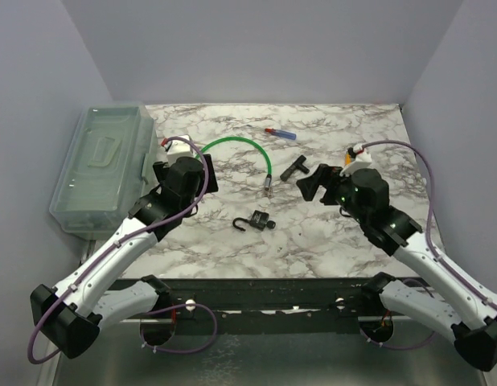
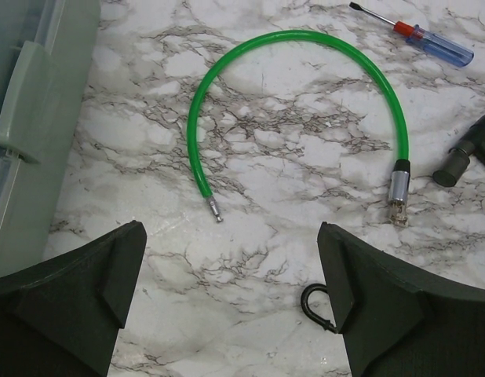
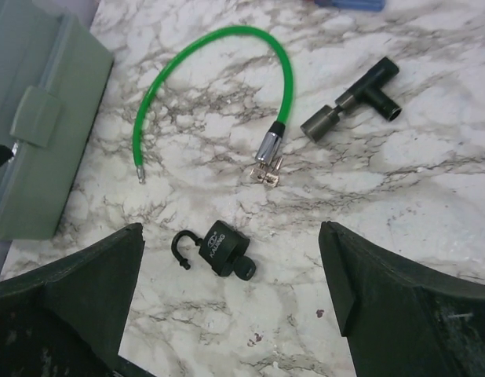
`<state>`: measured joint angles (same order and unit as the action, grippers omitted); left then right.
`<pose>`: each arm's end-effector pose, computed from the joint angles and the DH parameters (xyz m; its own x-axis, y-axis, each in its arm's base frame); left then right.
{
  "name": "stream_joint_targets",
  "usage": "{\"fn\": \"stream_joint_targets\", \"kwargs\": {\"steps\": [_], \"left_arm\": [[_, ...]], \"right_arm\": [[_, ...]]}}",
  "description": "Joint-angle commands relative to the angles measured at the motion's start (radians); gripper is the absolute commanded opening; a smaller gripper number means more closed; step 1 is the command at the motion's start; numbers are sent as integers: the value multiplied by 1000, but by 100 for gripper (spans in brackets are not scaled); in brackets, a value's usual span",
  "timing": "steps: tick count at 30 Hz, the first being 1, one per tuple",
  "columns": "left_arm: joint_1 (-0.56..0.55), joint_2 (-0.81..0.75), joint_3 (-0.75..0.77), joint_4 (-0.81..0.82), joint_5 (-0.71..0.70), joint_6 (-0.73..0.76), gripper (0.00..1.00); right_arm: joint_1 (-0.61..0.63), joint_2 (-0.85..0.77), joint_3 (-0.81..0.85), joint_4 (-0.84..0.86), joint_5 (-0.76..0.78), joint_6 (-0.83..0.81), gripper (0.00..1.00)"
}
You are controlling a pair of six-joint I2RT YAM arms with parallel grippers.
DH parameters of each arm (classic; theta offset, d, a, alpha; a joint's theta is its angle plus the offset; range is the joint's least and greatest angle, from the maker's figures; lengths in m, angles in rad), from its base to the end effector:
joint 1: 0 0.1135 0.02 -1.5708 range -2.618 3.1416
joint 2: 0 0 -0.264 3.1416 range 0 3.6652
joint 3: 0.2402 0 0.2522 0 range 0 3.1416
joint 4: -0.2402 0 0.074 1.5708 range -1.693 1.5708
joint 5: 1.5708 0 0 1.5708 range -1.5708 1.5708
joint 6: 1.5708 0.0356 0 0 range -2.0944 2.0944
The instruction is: Unlock with the key
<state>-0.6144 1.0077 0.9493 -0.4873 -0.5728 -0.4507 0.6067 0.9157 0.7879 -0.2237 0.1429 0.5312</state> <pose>0.1876 -0.1087 0.3284 -0.4279 -0.1461 -0.8919 -0.0894 0.9888 -0.1191 0.1773 0.1169 0.3135 -0.4741 0.2813 -0.8343 -0.2486 0.8663 0.4333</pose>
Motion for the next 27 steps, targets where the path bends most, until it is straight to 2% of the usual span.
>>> {"fn": "stream_joint_targets", "kwargs": {"steps": [1,4,12,27], "left_arm": [[7,-27,-14,25,15,7,99],[7,-44,-18,27,23,11,99],[7,-98,-40,60,104,27,99],[7,-108,-49,72,136,38,99]], "right_arm": [[-4,-125,-26,-140,149,-10,100],[-4,-214,-54,-167,183,17,100],[-4,-362,-103,-179,139,89,100],[-4,-447,-141,-139,122,90,100]]}}
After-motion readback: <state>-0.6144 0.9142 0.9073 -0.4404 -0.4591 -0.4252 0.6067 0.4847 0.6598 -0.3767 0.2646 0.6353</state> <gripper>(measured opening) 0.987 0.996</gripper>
